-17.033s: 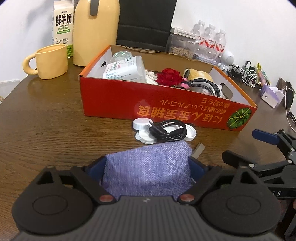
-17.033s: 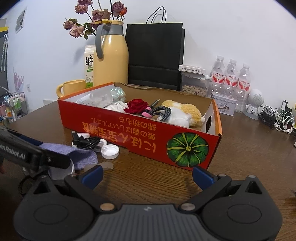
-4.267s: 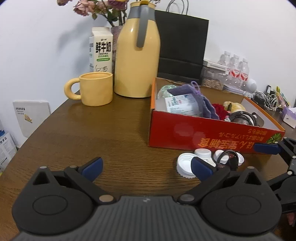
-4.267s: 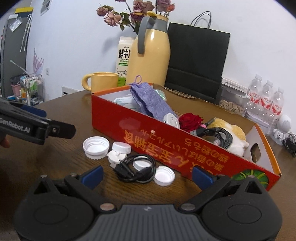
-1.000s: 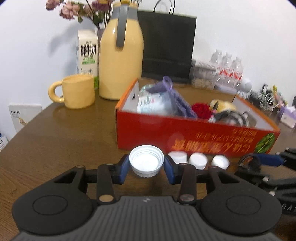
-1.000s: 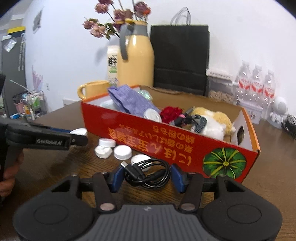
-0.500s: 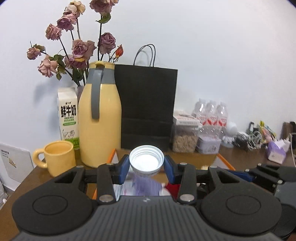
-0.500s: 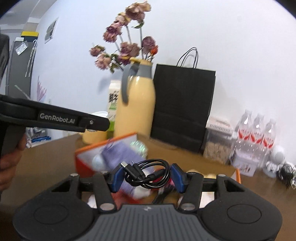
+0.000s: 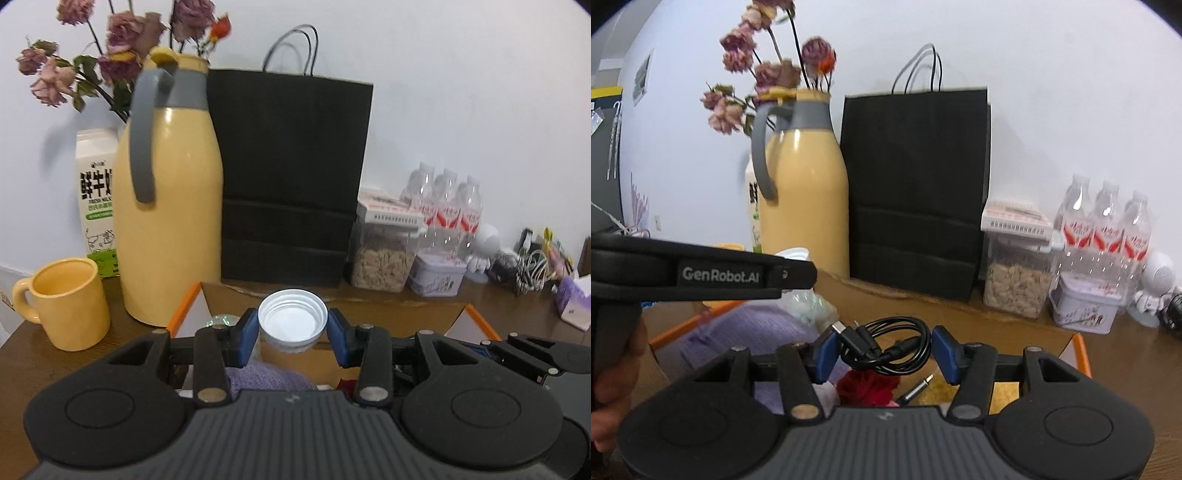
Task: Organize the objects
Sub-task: 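Carry the large white cap and black cable into the box and release both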
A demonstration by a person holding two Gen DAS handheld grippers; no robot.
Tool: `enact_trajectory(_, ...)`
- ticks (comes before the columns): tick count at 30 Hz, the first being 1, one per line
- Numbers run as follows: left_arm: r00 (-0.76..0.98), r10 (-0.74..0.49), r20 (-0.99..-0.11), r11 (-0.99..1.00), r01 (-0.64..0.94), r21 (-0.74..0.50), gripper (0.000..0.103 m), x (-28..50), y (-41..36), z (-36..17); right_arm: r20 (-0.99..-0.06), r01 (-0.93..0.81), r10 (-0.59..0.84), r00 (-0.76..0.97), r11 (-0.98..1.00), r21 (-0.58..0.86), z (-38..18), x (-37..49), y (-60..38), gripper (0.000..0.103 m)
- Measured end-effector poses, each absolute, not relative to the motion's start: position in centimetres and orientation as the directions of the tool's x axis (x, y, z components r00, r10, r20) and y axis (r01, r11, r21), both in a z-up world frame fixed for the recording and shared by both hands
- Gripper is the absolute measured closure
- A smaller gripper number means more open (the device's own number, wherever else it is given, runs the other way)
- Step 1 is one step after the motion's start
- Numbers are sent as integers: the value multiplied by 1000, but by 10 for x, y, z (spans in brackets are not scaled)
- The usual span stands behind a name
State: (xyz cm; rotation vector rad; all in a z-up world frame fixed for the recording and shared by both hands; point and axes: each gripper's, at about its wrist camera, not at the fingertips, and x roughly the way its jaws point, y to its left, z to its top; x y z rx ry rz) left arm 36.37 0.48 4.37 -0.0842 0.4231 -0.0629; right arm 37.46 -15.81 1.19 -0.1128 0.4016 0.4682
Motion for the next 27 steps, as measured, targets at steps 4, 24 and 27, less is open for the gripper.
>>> enact_trajectory(4, 916, -66, -395, 996, 36, -82, 5, 360, 7, 40, -432, -443, 397, 810, 896, -6, 1, 379, -162, 44)
enact_trajectory(24, 939, -49, -340, 997, 24, -78, 0, 327, 19, 54, -388, -394, 356, 850, 919, -20, 9, 353, -179, 0)
enact_trajectory(27, 940, -66, -335, 996, 40, -85, 0, 315, 21, 55, -385, -390, 350, 854, 920, -30, 9, 345, -181, 0)
